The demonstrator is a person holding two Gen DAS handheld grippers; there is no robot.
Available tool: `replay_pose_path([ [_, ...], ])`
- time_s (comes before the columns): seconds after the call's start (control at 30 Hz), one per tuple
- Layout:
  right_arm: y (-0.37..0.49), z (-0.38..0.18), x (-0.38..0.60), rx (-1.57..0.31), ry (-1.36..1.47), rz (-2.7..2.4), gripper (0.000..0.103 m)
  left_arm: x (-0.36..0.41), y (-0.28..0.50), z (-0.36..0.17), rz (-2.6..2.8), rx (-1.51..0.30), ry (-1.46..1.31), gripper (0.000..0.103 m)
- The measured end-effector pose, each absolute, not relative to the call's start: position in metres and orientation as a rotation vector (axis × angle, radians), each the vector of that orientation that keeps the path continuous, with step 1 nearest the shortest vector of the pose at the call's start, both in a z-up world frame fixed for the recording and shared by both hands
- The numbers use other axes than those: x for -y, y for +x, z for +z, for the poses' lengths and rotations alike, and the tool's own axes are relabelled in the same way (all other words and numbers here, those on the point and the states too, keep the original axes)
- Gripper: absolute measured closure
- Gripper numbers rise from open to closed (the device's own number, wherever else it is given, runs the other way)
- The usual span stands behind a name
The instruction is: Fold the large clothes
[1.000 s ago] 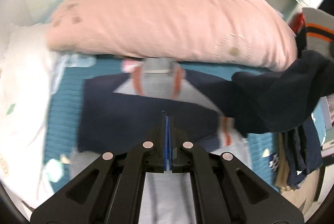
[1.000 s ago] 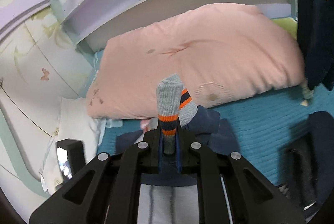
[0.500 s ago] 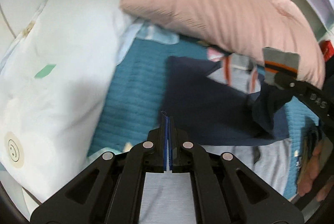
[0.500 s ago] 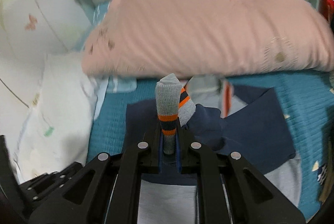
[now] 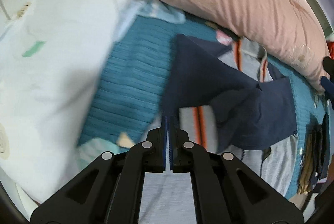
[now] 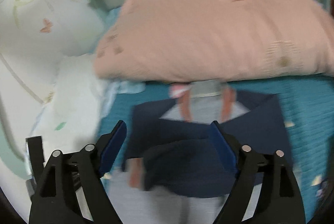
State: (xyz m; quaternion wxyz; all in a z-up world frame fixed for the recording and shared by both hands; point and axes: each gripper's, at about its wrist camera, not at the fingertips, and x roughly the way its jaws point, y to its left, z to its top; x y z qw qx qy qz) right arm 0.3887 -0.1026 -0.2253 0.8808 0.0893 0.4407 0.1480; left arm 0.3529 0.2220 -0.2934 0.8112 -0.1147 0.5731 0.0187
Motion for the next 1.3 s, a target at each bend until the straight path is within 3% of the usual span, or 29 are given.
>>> replay_pose_path([
  [0.03, 0.392, -0.228, 0.121, -0.923, 0.18, 0.258, 0.023, -0.217, 0.36, -0.298, 0.026, -1.24, -0.255, 0.094],
  [0.07, 0.394, -0.232, 0.134, -0.93, 0.18, 0.225, 0.023, -0.209, 0.364, -0.306, 0.002, -1.263, -0.268, 0.084],
  [0.1, 0.397, -0.239, 0.152, -0.95, 0.178, 0.178, 0.023, -0.201, 0.369, -0.313, -0.018, -1.279, -0.277, 0.067],
  [0.17, 0.4, -0.257, 0.188, -0.994, 0.162, 0.092, 0.023, -0.191, 0.376, -0.324, -0.028, -1.278, -0.276, 0.051],
  [0.37, 0.397, -0.315, 0.25, -1.108, 0.077, -0.028, 0.023, -0.195, 0.403, -0.361, 0.05, -1.338, -0.321, 0.034],
  [0.43, 0.398, -0.333, 0.264, -1.148, 0.094, -0.044, 0.023, -0.2, 0.408, -0.372, 0.04, -1.357, -0.386, 0.034],
  [0.47, 0.4, -0.343, 0.27, -1.17, 0.113, -0.047, 0.027, -0.202, 0.409, -0.378, 0.04, -1.366, -0.42, 0.045],
  [0.5, 0.401, -0.35, 0.275, -1.188, 0.128, -0.047, 0.038, -0.206, 0.409, -0.384, 0.065, -1.372, -0.451, 0.08],
  [0.53, 0.403, -0.358, 0.279, -1.218, 0.143, -0.042, 0.045, -0.209, 0.409, -0.386, 0.082, -1.369, -0.482, 0.08],
  [0.6, 0.405, -0.378, 0.281, -1.297, 0.179, 0.003, 0.078, -0.214, 0.408, -0.385, 0.068, -1.358, -0.548, 0.094],
  [0.67, 0.403, -0.394, 0.281, -1.323, 0.128, -0.029, 0.09, -0.215, 0.407, -0.378, 0.075, -1.349, -0.552, 0.094],
  [0.77, 0.401, -0.402, 0.285, -1.338, 0.11, -0.055, 0.098, -0.213, 0.408, -0.359, 0.083, -1.306, -0.512, 0.095],
  [1.07, 0.388, -0.39, 0.296, -1.288, 0.102, -0.125, 0.1, -0.194, 0.435, -0.277, -0.014, -1.169, -0.413, 0.095],
  [1.13, 0.388, -0.398, 0.306, -1.306, 0.156, -0.119, 0.099, -0.194, 0.446, -0.288, -0.017, -1.189, -0.359, 0.095],
  [1.3, 0.387, -0.394, 0.311, -1.312, 0.168, -0.13, 0.097, -0.196, 0.449, -0.372, 0.069, -1.439, -0.27, 0.089],
])
